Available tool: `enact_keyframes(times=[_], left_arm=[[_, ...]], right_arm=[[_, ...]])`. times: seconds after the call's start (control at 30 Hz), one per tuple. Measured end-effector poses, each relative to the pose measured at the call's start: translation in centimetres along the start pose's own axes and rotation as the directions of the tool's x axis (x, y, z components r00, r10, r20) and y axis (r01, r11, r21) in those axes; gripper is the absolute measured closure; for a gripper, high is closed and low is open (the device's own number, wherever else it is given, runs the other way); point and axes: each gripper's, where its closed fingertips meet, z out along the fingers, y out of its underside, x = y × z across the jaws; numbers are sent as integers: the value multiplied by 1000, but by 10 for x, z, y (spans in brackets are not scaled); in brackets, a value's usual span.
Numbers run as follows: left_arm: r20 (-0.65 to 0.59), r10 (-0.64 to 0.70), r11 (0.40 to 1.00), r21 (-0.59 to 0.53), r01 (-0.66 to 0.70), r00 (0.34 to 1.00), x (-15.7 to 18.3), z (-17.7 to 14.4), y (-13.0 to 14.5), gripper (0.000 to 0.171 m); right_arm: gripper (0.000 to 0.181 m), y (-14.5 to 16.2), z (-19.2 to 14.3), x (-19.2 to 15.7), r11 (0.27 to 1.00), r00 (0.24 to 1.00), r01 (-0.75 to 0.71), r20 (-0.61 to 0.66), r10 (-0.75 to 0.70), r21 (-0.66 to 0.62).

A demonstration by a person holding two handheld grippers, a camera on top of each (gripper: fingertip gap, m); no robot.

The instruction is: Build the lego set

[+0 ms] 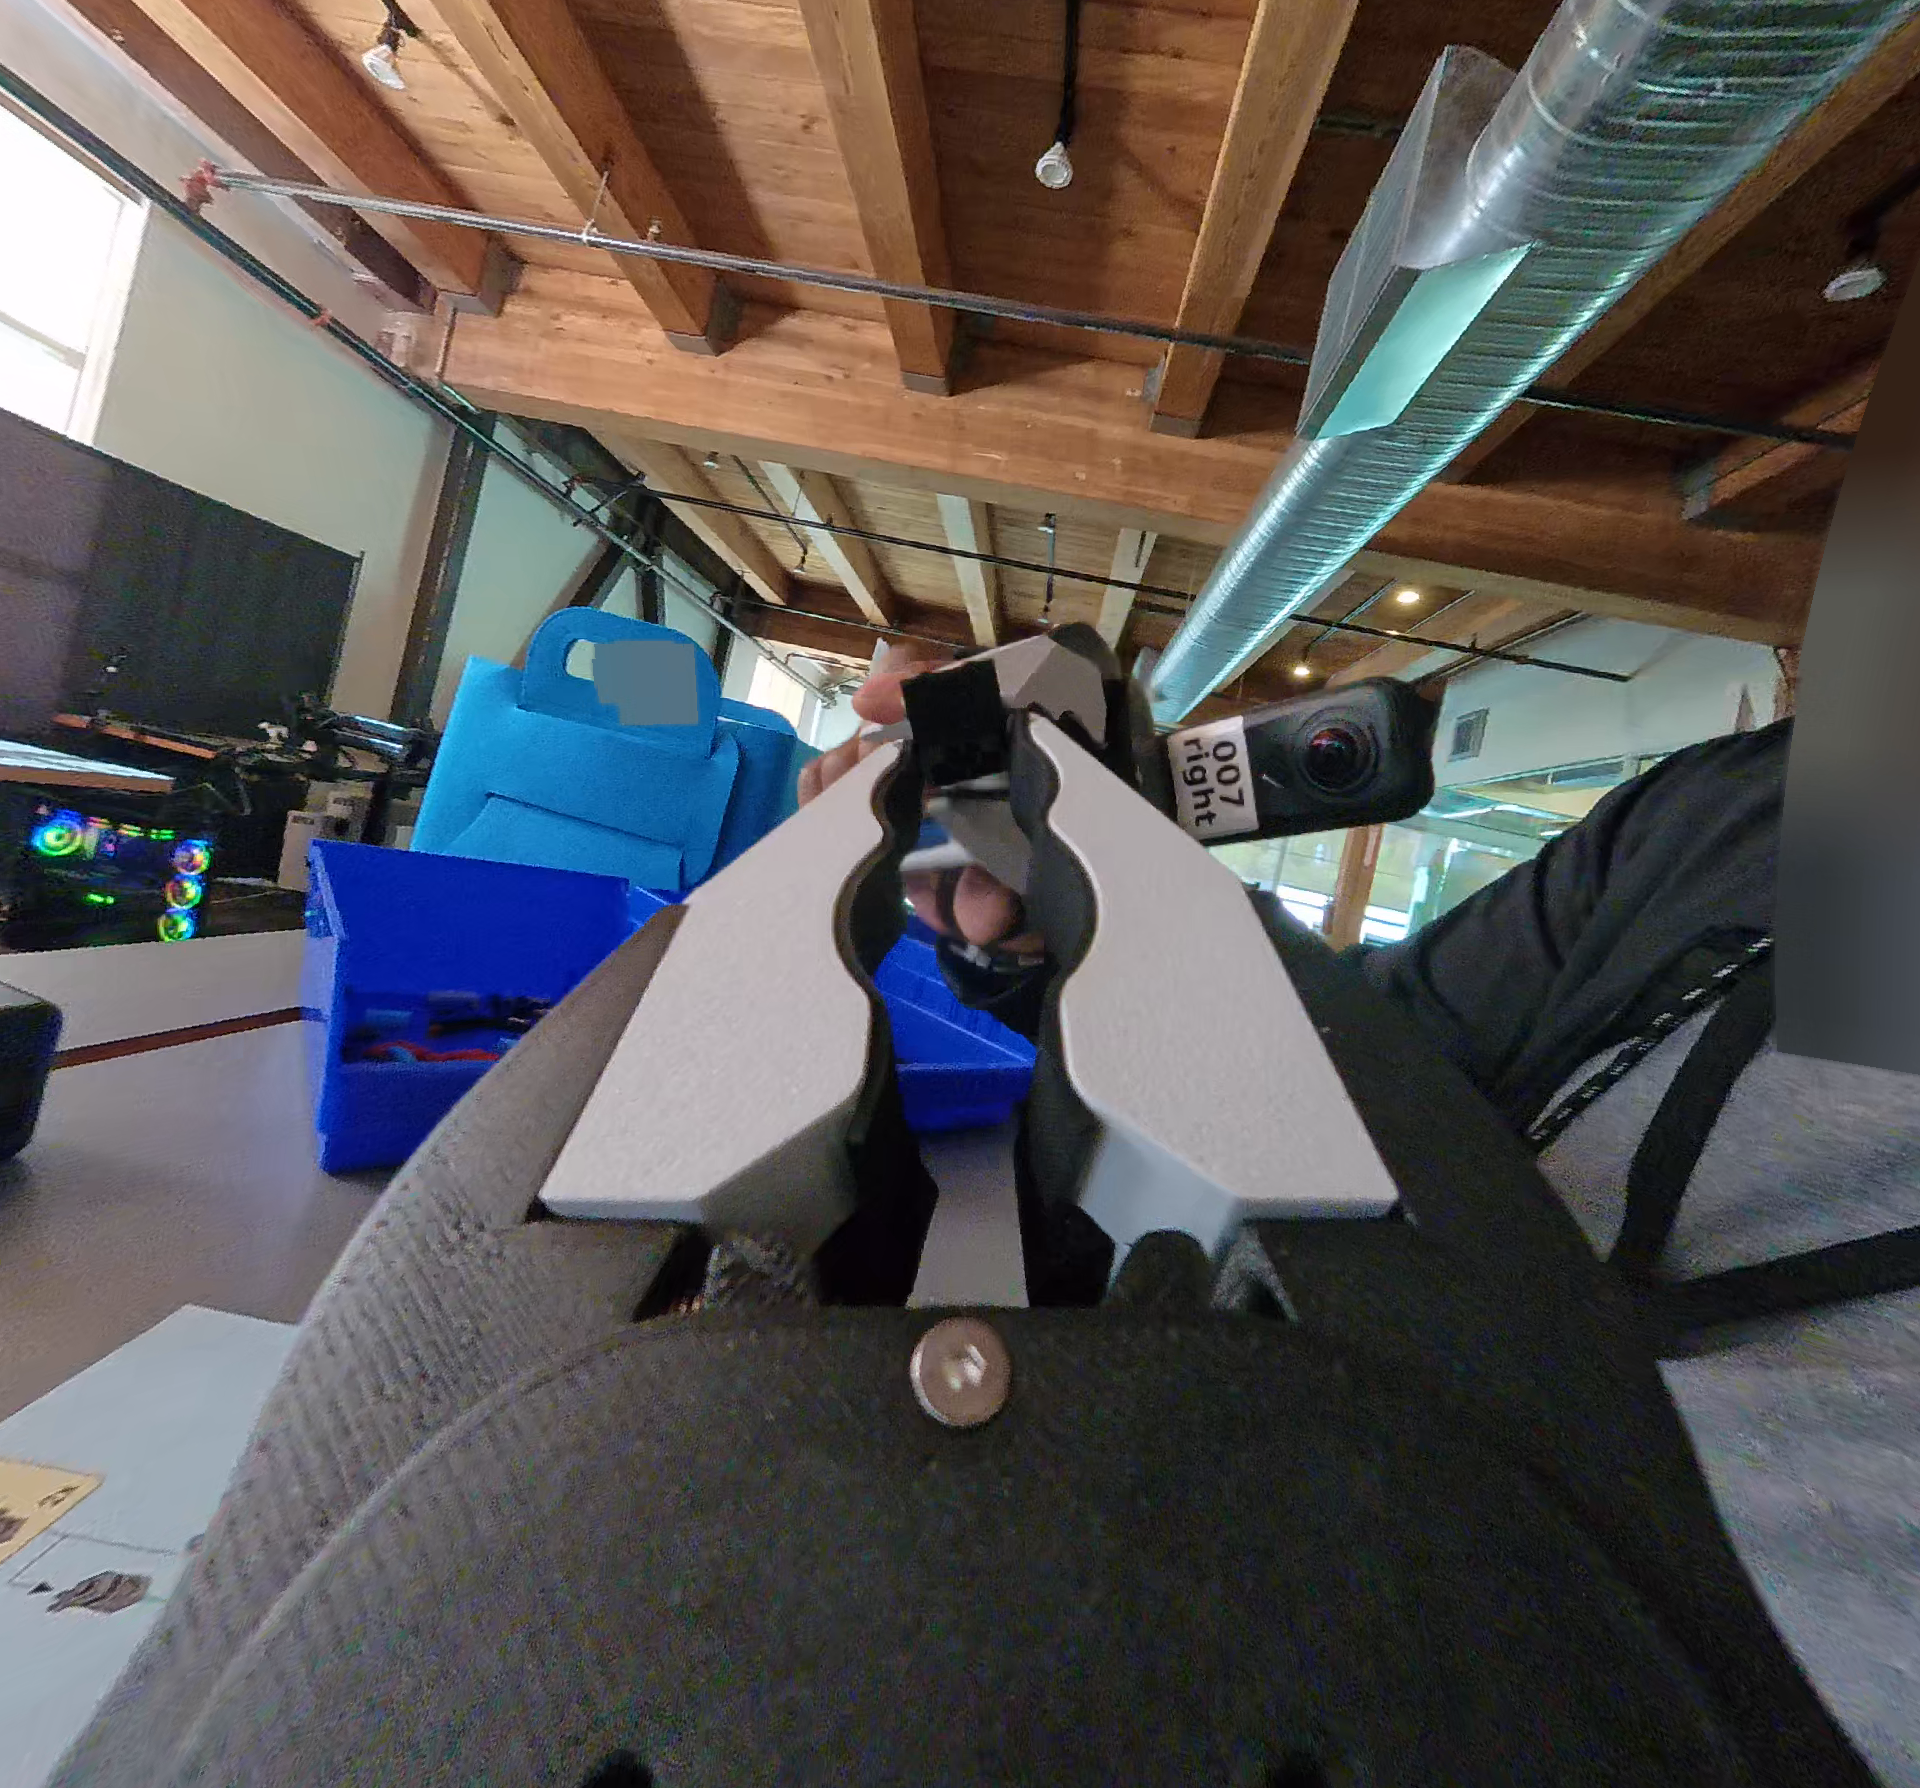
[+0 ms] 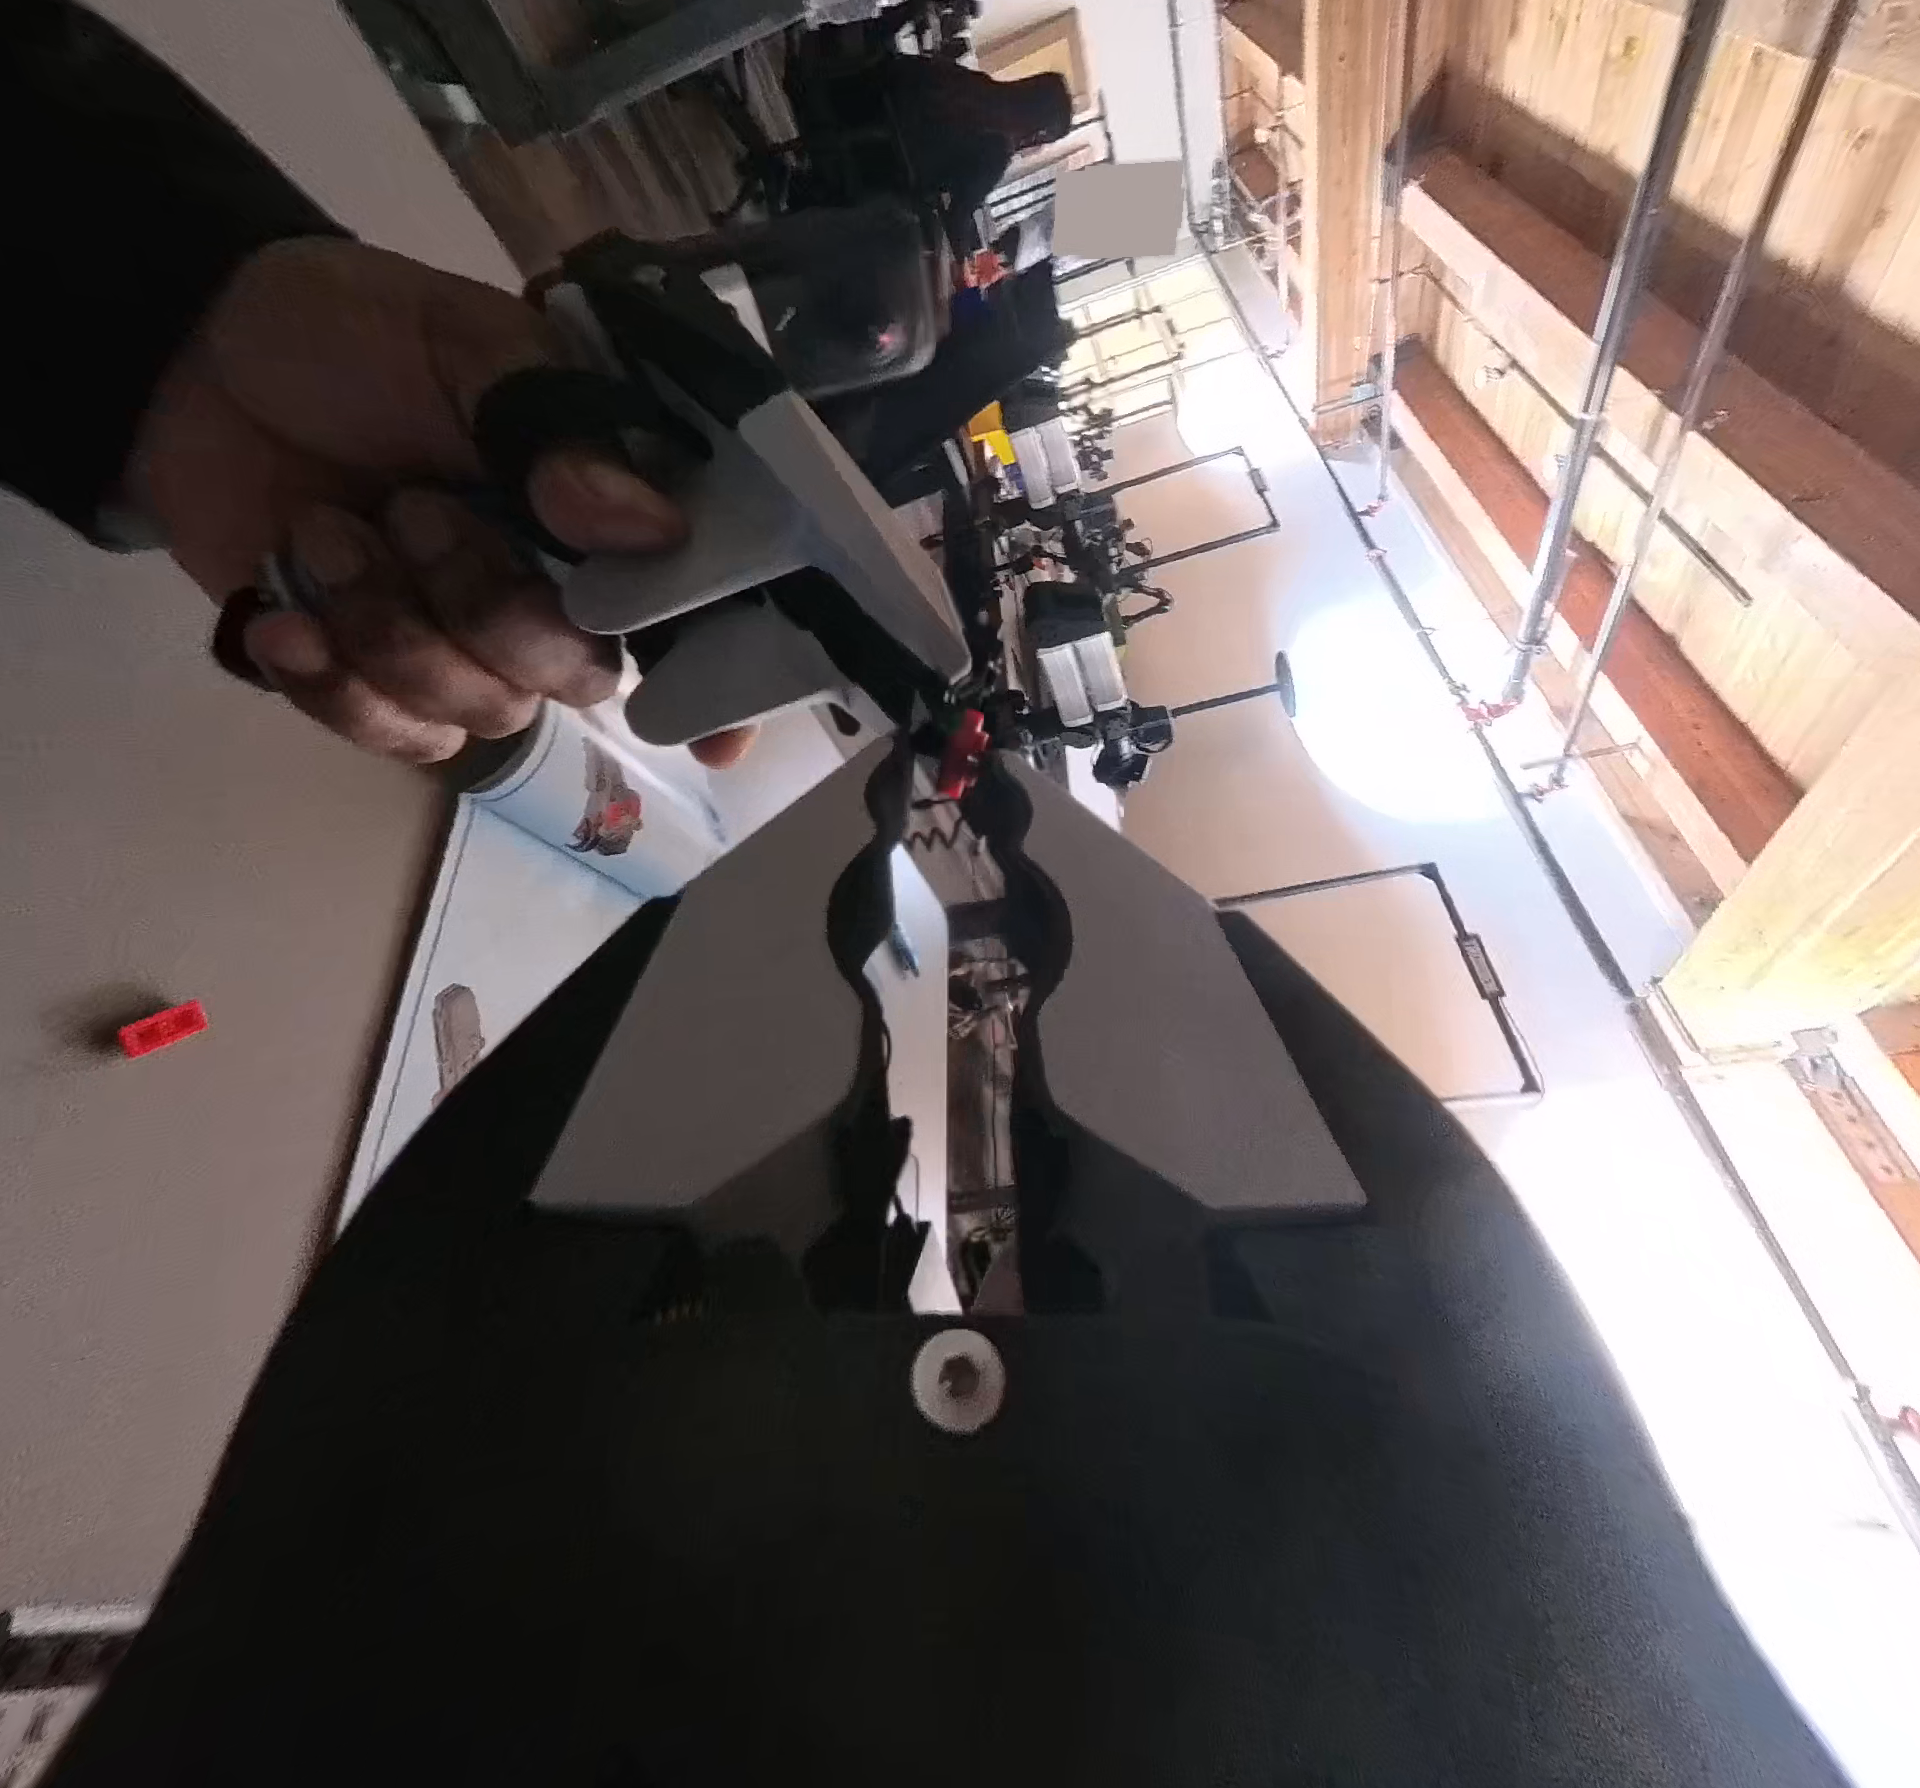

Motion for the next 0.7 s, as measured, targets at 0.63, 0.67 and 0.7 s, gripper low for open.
enact_keyframes(times=[0.63, 0.67, 0.7], left_arm=[[-9, 55, 970, -237, -56, 998, 5, 19, 48, 154], [-15, 46, 969, -241, -48, 999, 6, 20, 50, 154], [-21, 31, 970, -242, -35, 999, 7, 20, 51, 154]], right_arm=[[152, 16, -39, -26, 866, 839, -471, -220, 498, 168], [155, 16, -39, -27, 876, 847, -457, -226, 482, 154], [157, 16, -39, -27, 881, 849, -449, -236, 472, 149]])
